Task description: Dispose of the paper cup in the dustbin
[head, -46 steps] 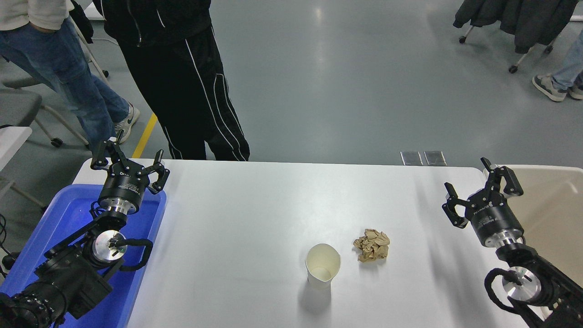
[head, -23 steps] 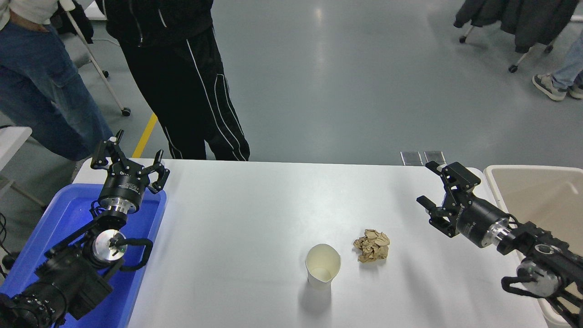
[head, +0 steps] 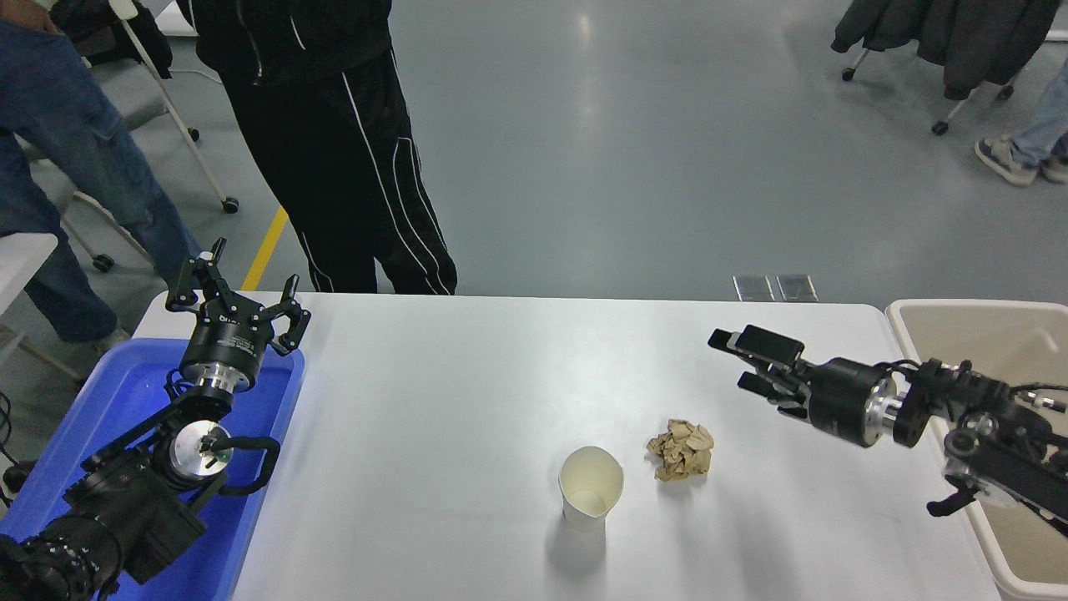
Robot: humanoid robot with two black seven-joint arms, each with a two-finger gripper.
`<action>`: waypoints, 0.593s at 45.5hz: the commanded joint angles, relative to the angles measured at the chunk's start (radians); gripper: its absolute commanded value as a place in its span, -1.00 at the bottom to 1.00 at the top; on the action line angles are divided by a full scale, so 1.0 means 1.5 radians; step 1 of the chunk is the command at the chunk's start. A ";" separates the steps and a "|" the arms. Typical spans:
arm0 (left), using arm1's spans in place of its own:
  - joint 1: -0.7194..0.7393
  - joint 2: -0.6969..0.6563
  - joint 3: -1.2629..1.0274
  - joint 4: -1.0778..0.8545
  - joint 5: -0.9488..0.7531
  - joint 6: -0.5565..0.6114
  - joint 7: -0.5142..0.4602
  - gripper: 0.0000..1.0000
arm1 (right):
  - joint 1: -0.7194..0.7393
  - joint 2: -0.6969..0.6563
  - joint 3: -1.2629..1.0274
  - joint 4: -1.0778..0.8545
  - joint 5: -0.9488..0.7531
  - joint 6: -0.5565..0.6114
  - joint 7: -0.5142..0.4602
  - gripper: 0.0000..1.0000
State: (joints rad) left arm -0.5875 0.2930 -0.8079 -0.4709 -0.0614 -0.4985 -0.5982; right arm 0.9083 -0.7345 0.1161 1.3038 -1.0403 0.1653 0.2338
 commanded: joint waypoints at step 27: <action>0.000 0.000 0.000 0.000 0.000 0.000 0.000 1.00 | 0.331 0.236 -0.444 -0.017 -0.126 -0.006 0.019 1.00</action>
State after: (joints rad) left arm -0.5875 0.2930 -0.8082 -0.4709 -0.0612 -0.4986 -0.5982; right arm 1.3332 -0.4949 -0.4247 1.3060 -1.1958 0.1599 0.2586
